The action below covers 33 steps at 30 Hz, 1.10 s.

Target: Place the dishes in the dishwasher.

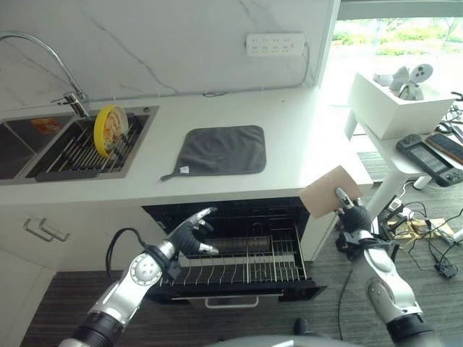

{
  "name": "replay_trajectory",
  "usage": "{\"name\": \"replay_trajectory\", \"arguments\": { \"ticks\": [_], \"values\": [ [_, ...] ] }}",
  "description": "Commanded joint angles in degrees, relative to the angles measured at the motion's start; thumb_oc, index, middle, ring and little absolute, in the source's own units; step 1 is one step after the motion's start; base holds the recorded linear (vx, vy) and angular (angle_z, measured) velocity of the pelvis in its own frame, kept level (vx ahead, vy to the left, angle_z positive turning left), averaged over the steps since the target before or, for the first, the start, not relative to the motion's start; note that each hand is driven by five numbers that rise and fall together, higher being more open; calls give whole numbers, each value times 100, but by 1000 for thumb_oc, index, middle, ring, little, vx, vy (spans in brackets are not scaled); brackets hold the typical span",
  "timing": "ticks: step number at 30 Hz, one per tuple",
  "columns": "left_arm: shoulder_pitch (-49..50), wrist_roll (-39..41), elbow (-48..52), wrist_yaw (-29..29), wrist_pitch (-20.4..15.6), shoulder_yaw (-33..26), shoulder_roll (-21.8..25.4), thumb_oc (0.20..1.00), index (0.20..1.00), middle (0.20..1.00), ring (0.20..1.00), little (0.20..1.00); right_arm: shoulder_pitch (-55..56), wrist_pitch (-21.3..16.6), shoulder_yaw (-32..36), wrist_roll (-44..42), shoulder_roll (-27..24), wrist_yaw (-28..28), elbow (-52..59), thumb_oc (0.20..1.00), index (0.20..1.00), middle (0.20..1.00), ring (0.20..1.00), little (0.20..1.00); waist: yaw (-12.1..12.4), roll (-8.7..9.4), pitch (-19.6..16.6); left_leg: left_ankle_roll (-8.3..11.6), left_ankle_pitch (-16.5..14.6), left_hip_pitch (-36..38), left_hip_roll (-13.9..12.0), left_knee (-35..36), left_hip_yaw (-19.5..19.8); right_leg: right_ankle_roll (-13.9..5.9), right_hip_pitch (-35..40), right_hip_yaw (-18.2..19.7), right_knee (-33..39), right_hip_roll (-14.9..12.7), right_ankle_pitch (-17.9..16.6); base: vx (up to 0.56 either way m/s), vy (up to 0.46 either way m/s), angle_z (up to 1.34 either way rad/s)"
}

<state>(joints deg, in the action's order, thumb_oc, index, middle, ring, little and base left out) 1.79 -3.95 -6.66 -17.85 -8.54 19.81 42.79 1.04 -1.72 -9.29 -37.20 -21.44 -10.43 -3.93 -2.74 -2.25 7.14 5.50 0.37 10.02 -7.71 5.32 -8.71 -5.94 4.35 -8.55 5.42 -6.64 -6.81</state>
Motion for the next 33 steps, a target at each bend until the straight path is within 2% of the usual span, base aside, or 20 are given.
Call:
{"name": "replay_trajectory", "arguments": {
  "ticks": [1,6,7,14,19,28,33],
  "values": [
    [-282,-235,279,-991,296,11,591,1000,1000,1000,1000,1000,-215,-163,-152,-99,-265,287,597,200,200,200,200,200,-111,52,9,17,68,-260,-284,-32,-458,-607,400,-395,-45,-678,471,35,39,-2],
    [-287,-632,432,-1661,564,233,944,1000,1000,1000,1000,1000,-221,-153,-320,-169,-372,407,557,200,200,200,200,200,-142,2,79,-7,73,-204,-281,-32,-499,-624,420,-473,-171,-692,539,52,33,0],
    [-480,-773,469,-1885,784,533,1075,1000,1000,1000,1000,1000,-323,-169,-469,-225,-453,394,531,200,200,200,200,200,-149,-21,153,-13,132,-217,-276,-32,-501,-620,386,-466,-336,-685,635,60,42,0],
    [-1135,-1220,345,-1947,952,1225,1079,1000,1000,1000,1000,1000,-629,-283,-772,-268,-595,418,414,200,200,200,200,200,-86,-53,456,17,126,-661,-265,-503,-336,-549,198,-409,-722,-691,856,-18,7,1],
    [-1465,-1754,172,-1406,1041,1495,852,1000,1000,1000,1000,1000,-871,-350,-924,-127,-645,441,302,200,200,200,200,200,-8,-32,689,98,121,-1115,-320,-926,-268,-477,72,-462,-850,-694,927,-48,-27,1],
    [-1888,-2226,-105,-426,943,1446,684,1000,1000,1000,1000,1000,-1430,-394,-1008,-34,-627,351,104,200,200,200,200,200,140,57,1068,206,226,-1708,-390,-1220,-150,-349,-106,-494,-873,-634,952,-71,-49,3],
    [-2024,-2419,-108,-131,952,1396,619,1000,1000,1000,1000,1000,-1606,-364,-1071,70,-581,286,36,200,200,200,200,200,174,94,1218,234,287,-1917,-391,-1271,-110,-307,-157,-458,-811,-604,933,-57,-29,4]
  ]
}}
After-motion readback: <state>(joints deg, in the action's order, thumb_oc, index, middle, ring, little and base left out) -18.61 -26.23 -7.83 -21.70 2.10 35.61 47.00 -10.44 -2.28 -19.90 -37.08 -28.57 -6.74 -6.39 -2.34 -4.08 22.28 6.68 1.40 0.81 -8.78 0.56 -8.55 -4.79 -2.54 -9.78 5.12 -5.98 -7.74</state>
